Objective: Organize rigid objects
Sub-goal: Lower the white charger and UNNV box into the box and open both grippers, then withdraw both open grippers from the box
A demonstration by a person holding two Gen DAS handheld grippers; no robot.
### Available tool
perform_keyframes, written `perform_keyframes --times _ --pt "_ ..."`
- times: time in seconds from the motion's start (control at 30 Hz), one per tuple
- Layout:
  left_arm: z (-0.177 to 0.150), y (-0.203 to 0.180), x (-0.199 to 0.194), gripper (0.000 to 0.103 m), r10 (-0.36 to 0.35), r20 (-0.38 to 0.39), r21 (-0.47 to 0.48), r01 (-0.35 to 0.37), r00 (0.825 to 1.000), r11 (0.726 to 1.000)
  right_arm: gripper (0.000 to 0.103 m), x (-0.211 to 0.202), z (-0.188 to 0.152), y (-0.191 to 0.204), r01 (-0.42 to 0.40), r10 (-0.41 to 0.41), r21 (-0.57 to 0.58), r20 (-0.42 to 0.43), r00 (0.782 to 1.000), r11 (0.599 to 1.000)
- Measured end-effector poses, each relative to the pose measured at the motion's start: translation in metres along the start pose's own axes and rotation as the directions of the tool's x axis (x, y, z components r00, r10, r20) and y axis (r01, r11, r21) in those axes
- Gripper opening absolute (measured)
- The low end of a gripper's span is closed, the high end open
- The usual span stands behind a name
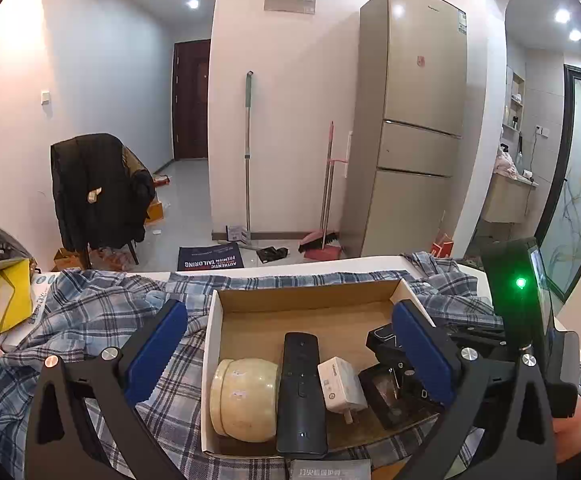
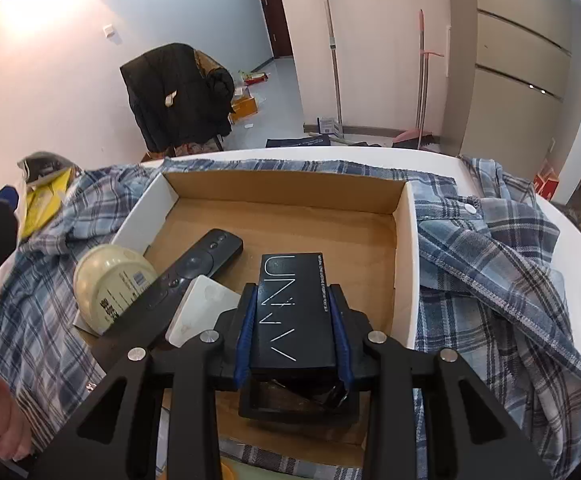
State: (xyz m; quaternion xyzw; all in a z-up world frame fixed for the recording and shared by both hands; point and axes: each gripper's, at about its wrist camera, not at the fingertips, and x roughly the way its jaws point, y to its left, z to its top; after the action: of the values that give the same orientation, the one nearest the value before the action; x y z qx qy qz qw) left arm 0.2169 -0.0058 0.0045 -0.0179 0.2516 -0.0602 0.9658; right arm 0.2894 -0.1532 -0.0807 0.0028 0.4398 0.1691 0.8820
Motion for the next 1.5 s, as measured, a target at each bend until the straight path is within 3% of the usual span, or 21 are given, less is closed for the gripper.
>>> perform_keyframes --times 0.9,0.93,0.97,1.03,1.1,1.3,1.4,1.43,1.5 --pt "-0.002 0.0 0.007 0.103 -0.003 -0.043 0.002 0.003 0.999 1.0 0.034 0.007 -0.001 -0.005 0.031 -0.03 0.006 -0.053 0.998 1.0" --pt "-0.001 0.001 0.005 0.103 -0.007 -0.038 0.0 0.007 0.999 1.0 0.043 0.003 0.001 -0.006 0.02 -0.019 0.017 -0.037 0.999 1.0" --pt "0.0 0.001 0.002 0.103 -0.008 -0.033 -0.001 0.008 0.999 1.0 0.06 -0.004 0.002 -0.008 0.01 -0.009 0.033 -0.016 1.0 0.999" --pt "0.005 -0.001 -0.006 0.103 -0.008 -0.021 -0.003 0.008 1.0 1.0 0.069 -0.026 0.003 -0.013 -0.011 0.007 0.076 0.055 0.998 0.997" --pt "0.01 -0.002 -0.015 0.103 -0.022 -0.019 -0.006 0.022 1.0 1.0 0.069 -0.052 0.005 -0.015 -0.029 0.021 0.08 0.109 0.994 0.996" --pt "0.011 -0.009 -0.065 0.103 0.018 0.029 0.075 -0.02 0.999 0.997 0.072 -0.111 -0.014 -0.006 0.032 -0.033 0.01 0.165 0.986 0.999" --pt "0.003 -0.009 -0.106 0.103 -0.044 0.064 0.013 0.043 0.997 0.999 0.072 -0.136 -0.029 0.001 0.009 -0.007 -0.012 0.194 0.981 1.0" --pt "-0.001 -0.011 -0.126 0.103 -0.083 0.097 0.01 0.083 0.992 0.997 0.072 -0.143 -0.034 0.003 -0.002 0.004 -0.011 0.201 0.98 1.0" --pt "-0.007 -0.02 -0.148 0.103 -0.089 0.138 0.052 0.082 0.986 0.995 0.072 -0.154 -0.043 0.006 -0.018 0.019 -0.003 0.209 0.978 1.0"
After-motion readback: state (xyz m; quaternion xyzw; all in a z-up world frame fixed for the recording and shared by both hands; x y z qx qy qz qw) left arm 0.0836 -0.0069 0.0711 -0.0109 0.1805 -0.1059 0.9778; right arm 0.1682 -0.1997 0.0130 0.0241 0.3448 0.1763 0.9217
